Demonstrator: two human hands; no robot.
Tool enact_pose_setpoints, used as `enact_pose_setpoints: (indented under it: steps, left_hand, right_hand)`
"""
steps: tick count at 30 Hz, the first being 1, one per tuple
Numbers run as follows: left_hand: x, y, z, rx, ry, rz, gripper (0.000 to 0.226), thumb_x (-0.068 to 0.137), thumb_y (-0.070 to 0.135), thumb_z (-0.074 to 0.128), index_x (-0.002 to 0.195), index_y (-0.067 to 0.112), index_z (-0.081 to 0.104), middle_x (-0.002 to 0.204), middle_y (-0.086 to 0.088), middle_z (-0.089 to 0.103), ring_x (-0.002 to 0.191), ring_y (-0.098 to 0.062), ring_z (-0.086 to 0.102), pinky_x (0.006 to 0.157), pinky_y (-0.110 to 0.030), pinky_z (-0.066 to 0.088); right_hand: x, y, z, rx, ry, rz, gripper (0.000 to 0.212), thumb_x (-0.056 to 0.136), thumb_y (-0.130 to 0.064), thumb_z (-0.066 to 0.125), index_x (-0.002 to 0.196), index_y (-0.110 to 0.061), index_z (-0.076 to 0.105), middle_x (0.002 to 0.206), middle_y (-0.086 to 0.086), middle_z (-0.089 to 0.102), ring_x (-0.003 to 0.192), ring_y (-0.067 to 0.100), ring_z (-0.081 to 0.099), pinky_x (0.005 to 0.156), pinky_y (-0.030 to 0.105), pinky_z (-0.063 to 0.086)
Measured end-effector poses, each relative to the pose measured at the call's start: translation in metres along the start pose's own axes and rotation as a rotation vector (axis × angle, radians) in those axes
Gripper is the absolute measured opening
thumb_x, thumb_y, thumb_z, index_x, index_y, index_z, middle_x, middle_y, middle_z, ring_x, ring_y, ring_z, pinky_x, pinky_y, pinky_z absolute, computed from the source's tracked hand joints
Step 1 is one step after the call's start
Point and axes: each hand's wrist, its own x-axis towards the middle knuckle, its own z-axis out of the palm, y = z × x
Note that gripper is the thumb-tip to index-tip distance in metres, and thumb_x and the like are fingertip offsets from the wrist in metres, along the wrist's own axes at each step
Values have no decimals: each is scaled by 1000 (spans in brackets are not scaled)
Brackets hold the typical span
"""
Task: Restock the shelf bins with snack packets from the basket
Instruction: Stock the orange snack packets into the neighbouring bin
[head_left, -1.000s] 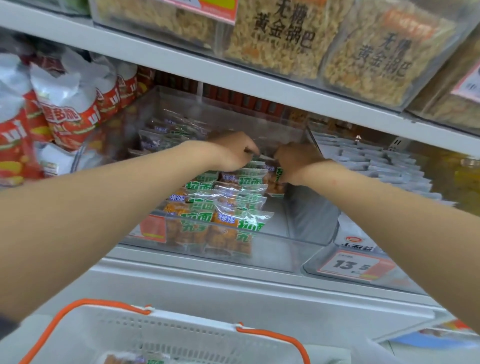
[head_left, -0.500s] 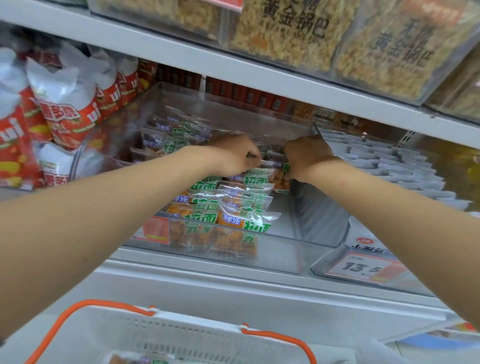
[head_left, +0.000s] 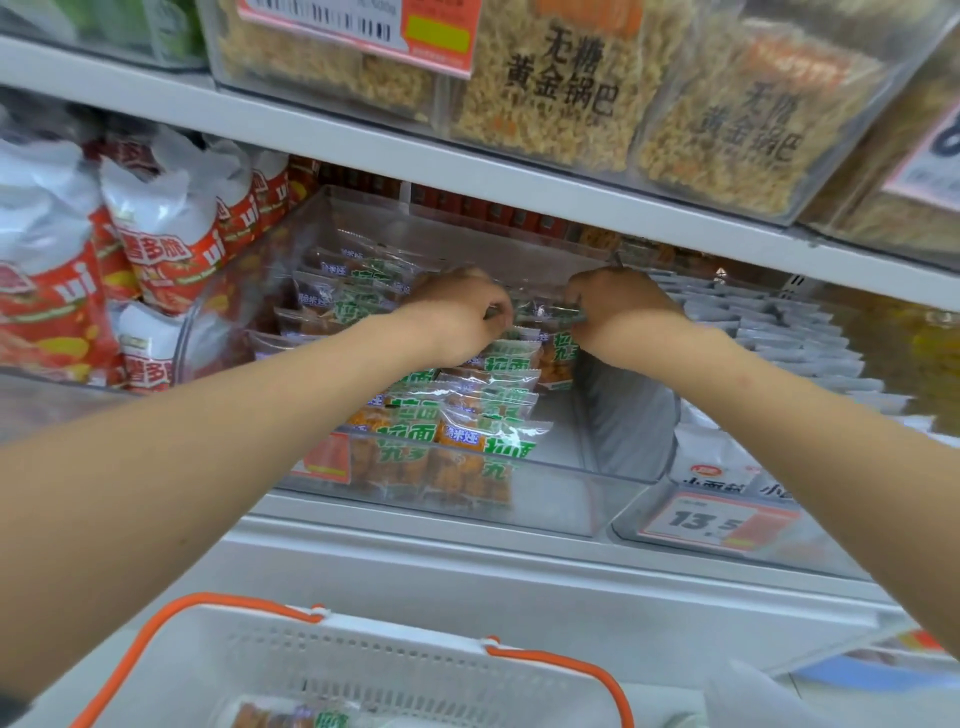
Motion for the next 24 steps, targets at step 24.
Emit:
enact_pose_setpoints:
  steps: [24]
  left_hand:
    - [-295, -24, 90, 64, -438, -297, 8, 91, 26, 52, 92, 27, 59, 94, 7, 66, 85, -14, 60, 72, -32, 52]
  right_hand:
    - [-219, -167, 184, 537, -424, -296, 22, 91, -20, 55, 109, -18, 66, 107, 0, 68, 97, 21, 62, 84, 34, 50]
